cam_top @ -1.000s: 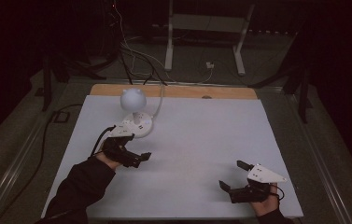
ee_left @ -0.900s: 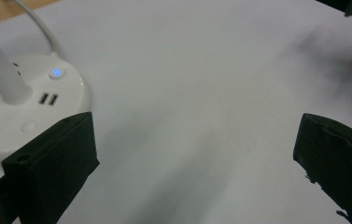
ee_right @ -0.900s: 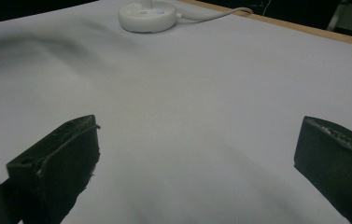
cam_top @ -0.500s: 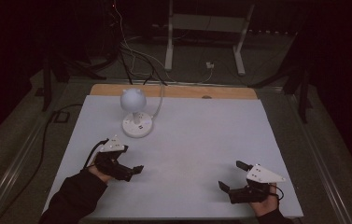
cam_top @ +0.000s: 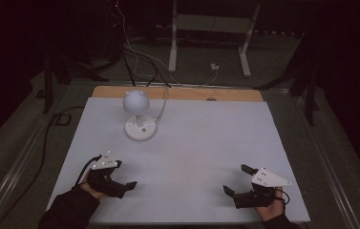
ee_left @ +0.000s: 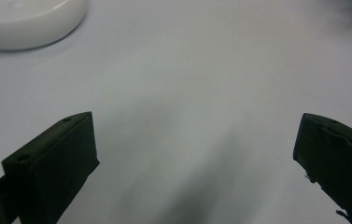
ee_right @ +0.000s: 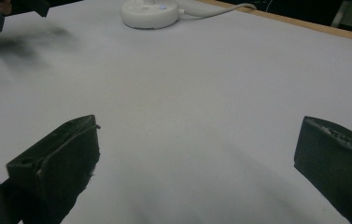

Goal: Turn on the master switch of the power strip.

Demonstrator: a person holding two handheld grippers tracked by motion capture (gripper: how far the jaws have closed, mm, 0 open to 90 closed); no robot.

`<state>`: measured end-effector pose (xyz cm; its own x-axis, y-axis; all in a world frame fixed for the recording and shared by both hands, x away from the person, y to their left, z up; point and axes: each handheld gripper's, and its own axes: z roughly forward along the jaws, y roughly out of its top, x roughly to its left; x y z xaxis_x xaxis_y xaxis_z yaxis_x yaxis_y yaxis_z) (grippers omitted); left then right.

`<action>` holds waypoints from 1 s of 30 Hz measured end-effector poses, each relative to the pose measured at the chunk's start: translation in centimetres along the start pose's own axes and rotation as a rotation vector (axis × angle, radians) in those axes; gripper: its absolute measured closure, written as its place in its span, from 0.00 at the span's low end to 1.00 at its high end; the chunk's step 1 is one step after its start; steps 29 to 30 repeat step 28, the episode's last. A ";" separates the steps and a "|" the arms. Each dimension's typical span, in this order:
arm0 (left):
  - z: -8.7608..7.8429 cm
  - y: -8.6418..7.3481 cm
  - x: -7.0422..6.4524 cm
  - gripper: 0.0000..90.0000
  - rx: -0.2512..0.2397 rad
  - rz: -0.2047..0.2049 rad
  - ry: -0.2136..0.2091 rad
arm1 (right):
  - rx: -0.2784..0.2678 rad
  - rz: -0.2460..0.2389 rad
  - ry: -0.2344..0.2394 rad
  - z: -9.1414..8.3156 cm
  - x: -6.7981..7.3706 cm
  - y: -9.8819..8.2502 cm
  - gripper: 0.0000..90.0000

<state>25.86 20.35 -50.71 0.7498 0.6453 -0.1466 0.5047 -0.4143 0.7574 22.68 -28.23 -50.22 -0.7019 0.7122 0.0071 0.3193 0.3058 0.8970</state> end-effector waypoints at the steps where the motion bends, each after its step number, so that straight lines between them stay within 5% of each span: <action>1: -0.2 -0.2 0.0 0.00 -0.001 0.003 0.009 | -0.001 0.001 0.001 0.0 0.0 0.0 0.00; 8: -1.4 -2.1 0.5 0.00 -0.014 -0.027 0.021 | 0.001 0.001 0.002 0.0 -0.1 0.0 0.00; 14: -2.5 -3.6 0.4 0.00 -0.050 -0.008 0.070 | 0.001 -0.002 0.007 -0.1 0.0 0.0 0.00; 30: -2.3 -3.8 0.4 0.00 -0.055 -0.004 0.070 | 0.008 -0.003 0.012 0.1 0.0 0.0 0.00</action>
